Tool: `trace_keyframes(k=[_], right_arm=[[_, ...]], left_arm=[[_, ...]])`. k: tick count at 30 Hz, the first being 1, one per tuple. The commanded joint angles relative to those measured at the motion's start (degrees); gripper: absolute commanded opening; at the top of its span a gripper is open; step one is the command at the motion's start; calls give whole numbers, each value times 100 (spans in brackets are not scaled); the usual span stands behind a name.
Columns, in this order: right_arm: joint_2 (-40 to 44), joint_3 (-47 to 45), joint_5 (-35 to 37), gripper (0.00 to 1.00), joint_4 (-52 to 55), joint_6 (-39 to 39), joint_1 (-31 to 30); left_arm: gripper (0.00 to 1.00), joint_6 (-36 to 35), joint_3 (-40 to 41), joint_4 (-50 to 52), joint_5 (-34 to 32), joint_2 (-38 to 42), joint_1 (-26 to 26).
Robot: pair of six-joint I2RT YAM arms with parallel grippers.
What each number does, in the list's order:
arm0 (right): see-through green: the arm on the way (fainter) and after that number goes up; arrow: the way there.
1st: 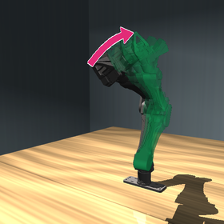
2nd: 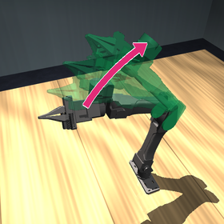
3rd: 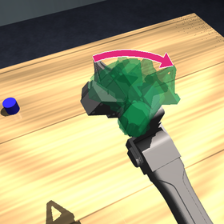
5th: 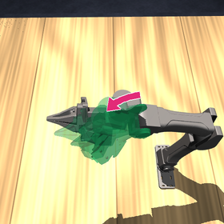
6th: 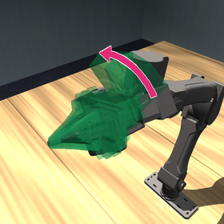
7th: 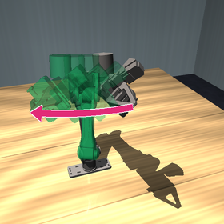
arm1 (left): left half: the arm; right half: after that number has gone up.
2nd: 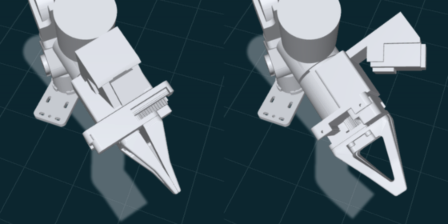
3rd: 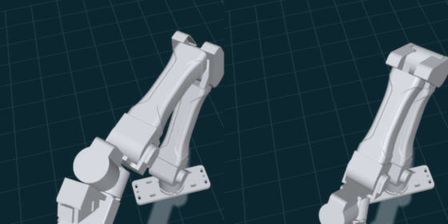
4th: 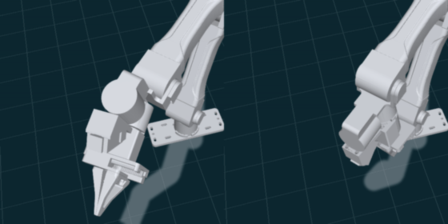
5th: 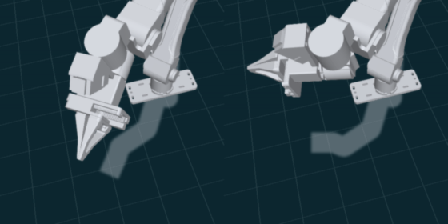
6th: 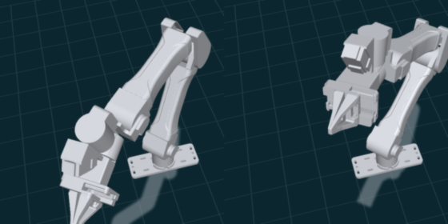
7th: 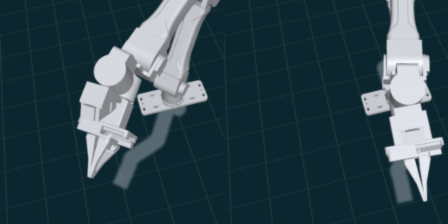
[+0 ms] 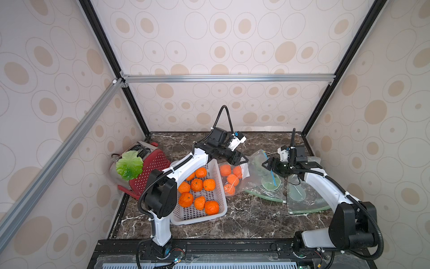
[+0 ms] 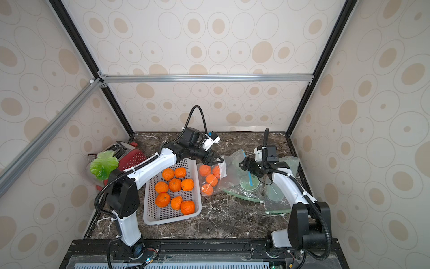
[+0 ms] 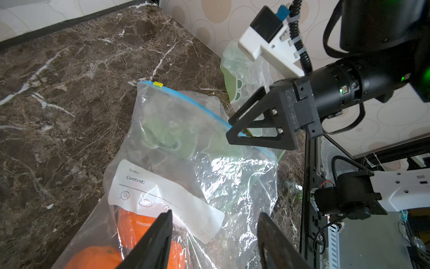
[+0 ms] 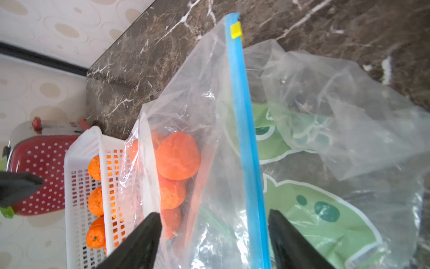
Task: Open the zip-top bag and take out the orange
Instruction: Adjust the zipper food storage bag at the center of the board.
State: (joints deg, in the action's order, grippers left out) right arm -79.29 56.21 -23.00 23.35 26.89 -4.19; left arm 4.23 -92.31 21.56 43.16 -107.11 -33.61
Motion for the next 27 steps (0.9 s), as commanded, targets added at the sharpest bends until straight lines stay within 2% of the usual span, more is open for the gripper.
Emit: trace_keyframes(k=[1,5,9,11,16,19,21,23,25,27], right_arm=[[17,-68,705,82,86,84,9],[-265,104,499,82,-229,61,67],[-828,337,-860,75,-876,257,117],[-1056,420,-1215,70,-1247,495,129],[-1310,683,-1436,57,-1494,617,130],[-1222,598,-1488,44,-1663,539,130],[-1108,390,-1609,22,-1933,484,129],[-947,186,-1686,9,-1965,348,121],[-688,-82,-1781,0,-1968,188,111],[-299,-412,-1830,0,-1845,-128,63]], left_arm=[[59,-100,-53,-93,106,196,-17],[58,-43,-98,-58,167,247,-28],[58,-30,-60,-45,178,335,-56],[58,-13,-42,-47,164,356,-51],[57,-42,16,-31,149,428,-52],[58,-306,-111,45,197,405,-58],[58,-520,-347,179,181,264,-58],[58,-613,-630,361,108,102,-44],[59,-679,-838,452,151,-30,-25],[62,-825,-981,532,201,-136,-5]])
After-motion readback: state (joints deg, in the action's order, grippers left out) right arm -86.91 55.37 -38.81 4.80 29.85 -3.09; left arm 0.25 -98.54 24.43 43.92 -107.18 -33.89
